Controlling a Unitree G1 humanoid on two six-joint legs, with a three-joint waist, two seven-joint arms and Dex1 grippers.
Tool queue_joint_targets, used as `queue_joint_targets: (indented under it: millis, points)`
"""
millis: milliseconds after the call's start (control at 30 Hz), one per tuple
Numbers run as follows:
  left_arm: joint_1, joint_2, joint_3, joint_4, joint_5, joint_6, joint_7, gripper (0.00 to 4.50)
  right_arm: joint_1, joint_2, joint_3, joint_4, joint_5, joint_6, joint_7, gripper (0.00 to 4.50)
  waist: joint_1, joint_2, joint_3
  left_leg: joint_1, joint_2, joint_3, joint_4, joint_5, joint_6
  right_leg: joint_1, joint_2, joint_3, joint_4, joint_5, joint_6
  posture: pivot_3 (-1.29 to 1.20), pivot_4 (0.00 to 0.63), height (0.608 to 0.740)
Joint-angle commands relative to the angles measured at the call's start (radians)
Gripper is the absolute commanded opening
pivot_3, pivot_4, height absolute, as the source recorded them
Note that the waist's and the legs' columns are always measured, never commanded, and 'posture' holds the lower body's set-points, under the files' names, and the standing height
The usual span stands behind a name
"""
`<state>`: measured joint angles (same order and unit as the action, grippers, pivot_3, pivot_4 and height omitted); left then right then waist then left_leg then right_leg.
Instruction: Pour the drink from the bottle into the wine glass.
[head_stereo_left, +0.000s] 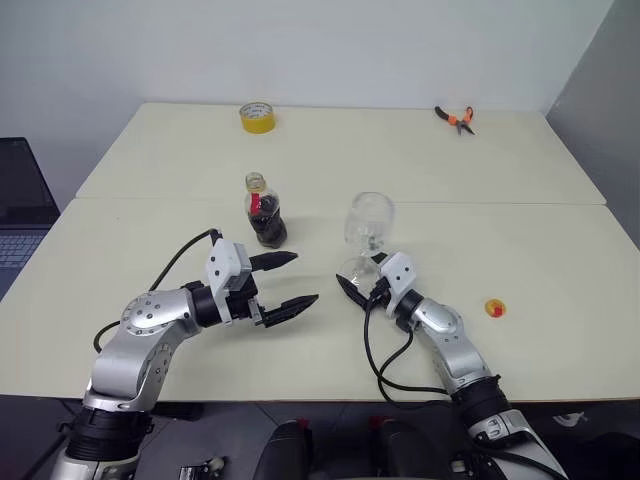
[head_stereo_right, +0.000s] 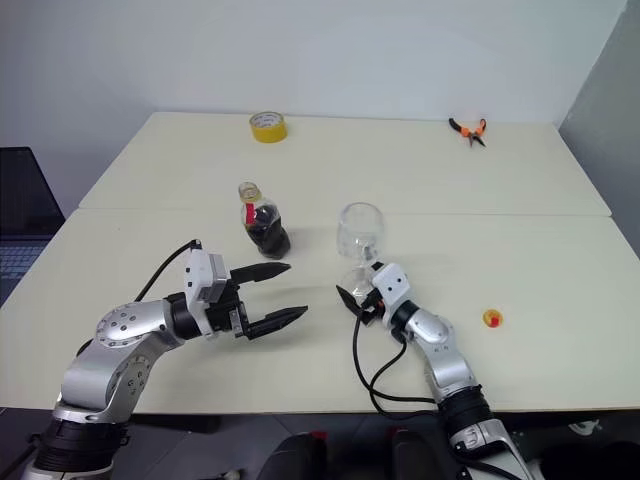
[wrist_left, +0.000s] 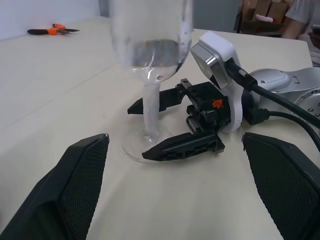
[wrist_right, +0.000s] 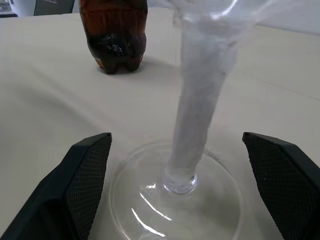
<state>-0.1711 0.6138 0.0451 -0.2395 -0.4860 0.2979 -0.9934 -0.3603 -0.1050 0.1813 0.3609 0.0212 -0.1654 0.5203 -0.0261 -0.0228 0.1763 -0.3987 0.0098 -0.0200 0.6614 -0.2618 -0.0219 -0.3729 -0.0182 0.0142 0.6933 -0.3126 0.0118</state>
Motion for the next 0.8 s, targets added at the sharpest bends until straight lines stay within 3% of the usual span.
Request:
queue_joint_targets:
  millis: [33,533,800]
  points:
    - [-0.014,-0.003,-0.003,-0.02,0.001,-0.016,0.0,4.5,0.018,-0.027,-0.014,-0.024,-0.009,0.021,-0.014,4.48,0.001,0.0,0.0,0.0,0.0,0.0,0.0,0.0,0.0,0.0,0.0,0.0,0.0,0.0,0.0,0.0,0.15,0.74]
    - [-0.018,-0.019,-0.011,-0.01,0.019,-0.027,0.002,4.5,0.048,-0.054,-0.004,-0.103,-0.012,0.061,-0.024,4.48,0.001,0.0,0.0,0.0,0.0,0.0,0.0,0.0,0.0,0.0,0.0,0.0,0.0,0.0,0.0,0.0,0.15,0.74]
    - [-0.008,-0.035,0.002,0.005,0.023,-0.038,0.018,4.5,0.107,-0.085,-0.014,-0.329,0.065,0.191,0.022,4.48,-0.001,0.0,0.0,-0.001,0.0,0.0,-0.001,0.0,0.0,-0.001,0.0,0.0,0.0,0.0,0.0,0.0,0.15,0.74]
